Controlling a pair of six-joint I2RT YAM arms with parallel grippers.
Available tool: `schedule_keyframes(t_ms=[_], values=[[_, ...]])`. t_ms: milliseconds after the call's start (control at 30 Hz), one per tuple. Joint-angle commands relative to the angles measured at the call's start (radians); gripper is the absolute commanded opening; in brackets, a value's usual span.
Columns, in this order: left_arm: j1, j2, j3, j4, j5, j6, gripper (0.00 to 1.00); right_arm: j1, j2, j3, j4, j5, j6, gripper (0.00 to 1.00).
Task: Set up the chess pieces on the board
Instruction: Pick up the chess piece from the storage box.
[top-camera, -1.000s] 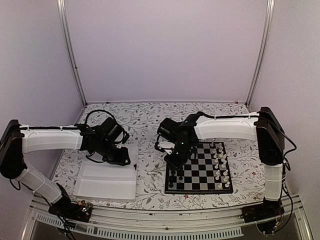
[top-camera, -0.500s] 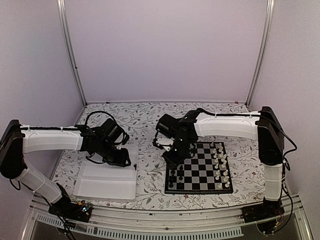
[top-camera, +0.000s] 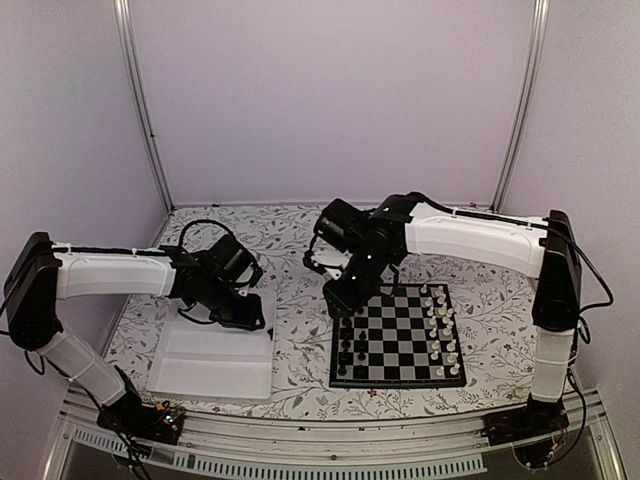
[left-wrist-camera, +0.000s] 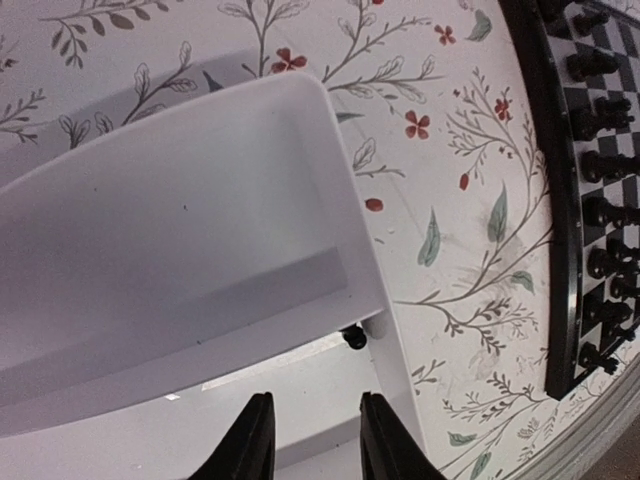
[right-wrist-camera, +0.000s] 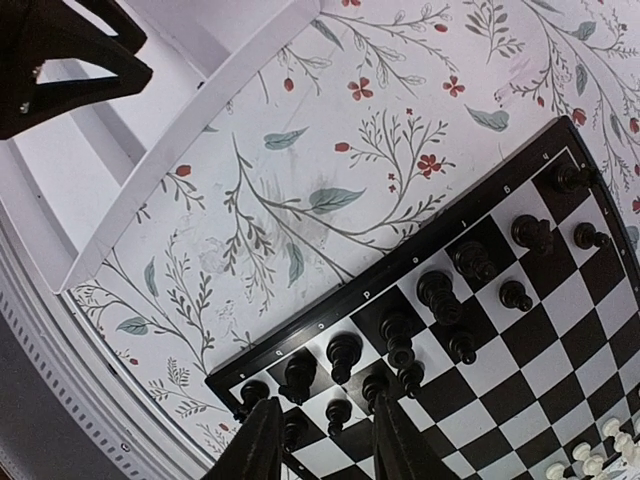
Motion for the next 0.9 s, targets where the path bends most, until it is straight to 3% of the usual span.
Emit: schedule_keyframes(t_ms=[0,200,533,867], values=[[0.005,0.023,0.059,-0.016,-0.032,0.01,0.32,-0.005,-0.041,0.055,0.052,-0.038,0.021,0.33],[0.005,0.043,0.069,-0.015,-0.036,0.004,0.32,-0.006,-0.014,0.145,0.081,-0.032,0.012,0.33],[0.008,0.039,0.092,-0.048,-0.04,0.018,0.32,-0.006,-0.147,-0.014,0.195,-0.001,0.046,0.36],[0.023,-0.034,0.029,-0.039,-0.052,0.009,0.32,-0.04,-0.127,0.045,0.201,0.029,0.041,0.39]])
